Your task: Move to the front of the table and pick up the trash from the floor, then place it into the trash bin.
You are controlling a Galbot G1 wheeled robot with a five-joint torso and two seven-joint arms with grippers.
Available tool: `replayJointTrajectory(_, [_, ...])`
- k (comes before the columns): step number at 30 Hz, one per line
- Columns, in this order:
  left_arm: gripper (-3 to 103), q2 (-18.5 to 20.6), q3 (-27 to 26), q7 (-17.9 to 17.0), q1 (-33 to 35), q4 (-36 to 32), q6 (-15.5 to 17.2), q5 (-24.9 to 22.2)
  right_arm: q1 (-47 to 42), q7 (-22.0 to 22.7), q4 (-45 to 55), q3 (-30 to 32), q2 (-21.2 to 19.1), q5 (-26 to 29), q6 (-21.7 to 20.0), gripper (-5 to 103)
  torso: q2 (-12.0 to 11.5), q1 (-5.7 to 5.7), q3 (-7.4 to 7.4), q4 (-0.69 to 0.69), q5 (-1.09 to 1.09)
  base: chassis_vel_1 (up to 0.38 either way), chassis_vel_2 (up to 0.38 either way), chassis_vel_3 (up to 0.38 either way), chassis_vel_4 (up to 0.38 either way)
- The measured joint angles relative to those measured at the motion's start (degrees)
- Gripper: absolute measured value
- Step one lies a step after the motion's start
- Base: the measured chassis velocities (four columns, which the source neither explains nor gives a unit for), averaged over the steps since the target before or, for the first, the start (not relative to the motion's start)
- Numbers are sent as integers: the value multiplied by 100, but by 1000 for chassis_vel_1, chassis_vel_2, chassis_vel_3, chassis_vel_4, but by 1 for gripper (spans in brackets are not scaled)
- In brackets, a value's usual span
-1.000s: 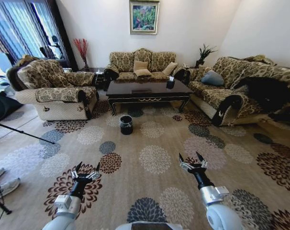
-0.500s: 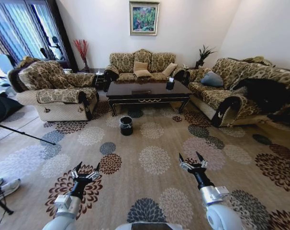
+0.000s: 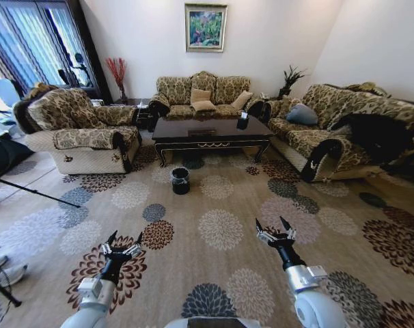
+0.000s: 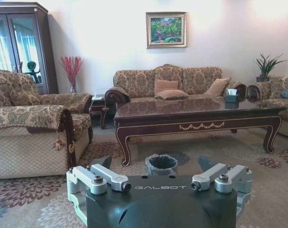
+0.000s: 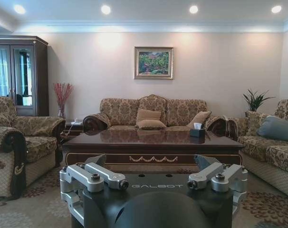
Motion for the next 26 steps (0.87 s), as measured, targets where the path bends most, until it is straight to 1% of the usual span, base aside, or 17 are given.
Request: replayJointTrajectory(26, [100, 0, 0, 0, 0, 0, 0, 0, 0, 0, 0, 0, 0, 0, 0, 100, -56, -24, -31, 0, 0, 0, 0, 0, 0])
